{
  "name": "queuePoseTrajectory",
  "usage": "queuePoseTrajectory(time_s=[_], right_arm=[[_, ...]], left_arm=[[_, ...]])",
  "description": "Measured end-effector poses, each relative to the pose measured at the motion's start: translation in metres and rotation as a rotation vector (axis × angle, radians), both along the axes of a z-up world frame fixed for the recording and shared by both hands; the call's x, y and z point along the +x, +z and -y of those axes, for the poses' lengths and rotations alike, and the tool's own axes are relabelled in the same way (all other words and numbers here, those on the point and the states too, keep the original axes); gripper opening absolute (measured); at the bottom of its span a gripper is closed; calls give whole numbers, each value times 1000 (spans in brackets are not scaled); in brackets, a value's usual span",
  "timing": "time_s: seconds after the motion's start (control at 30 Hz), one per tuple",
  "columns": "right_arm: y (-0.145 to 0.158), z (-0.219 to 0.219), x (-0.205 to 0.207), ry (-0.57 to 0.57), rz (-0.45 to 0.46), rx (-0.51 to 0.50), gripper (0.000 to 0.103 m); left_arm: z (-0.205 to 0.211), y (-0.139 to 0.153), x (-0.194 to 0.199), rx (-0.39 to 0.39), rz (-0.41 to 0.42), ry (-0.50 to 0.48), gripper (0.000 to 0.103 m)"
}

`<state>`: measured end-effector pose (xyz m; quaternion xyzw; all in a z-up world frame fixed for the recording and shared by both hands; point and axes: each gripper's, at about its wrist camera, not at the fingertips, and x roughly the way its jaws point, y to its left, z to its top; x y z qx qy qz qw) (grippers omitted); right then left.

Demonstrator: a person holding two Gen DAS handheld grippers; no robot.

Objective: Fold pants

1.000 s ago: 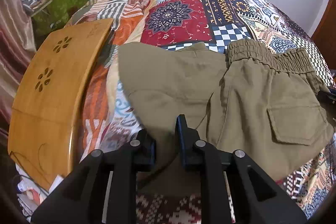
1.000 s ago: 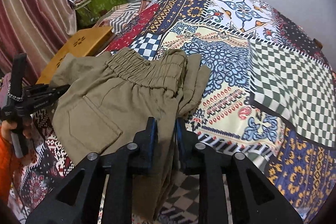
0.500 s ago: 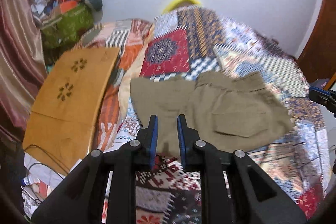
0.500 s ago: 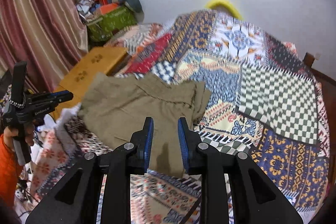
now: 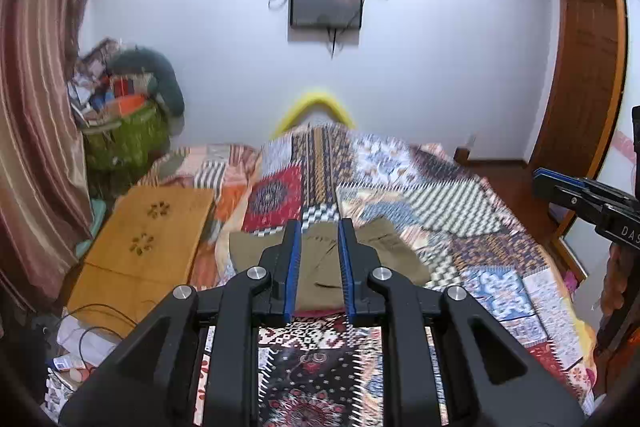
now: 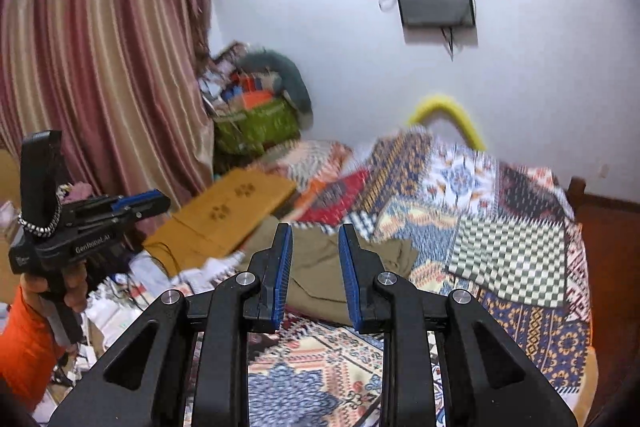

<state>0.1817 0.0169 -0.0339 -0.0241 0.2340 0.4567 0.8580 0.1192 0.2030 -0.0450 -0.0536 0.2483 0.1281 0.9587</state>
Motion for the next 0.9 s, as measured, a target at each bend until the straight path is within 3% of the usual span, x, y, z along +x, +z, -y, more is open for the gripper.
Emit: queuePoseTrajectory(time_s=[0.1, 0.33, 0.47, 0.6, 0.9], right_arm=[[15, 14, -26, 7, 45, 52, 21], [31, 37, -81, 25, 135, 135, 21], [33, 42, -109, 21, 187, 162, 22], [29, 46, -122, -16, 231, 178, 50], [22, 50, -133, -92, 227, 172, 78]], left_arm=[[24, 18, -30, 25, 67, -2, 27], [65, 36, -82, 79, 185, 16, 35], [81, 40, -106, 87, 238, 14, 52], [93, 41, -122, 120, 263, 14, 61], [104, 36, -136, 112, 283, 8, 82]])
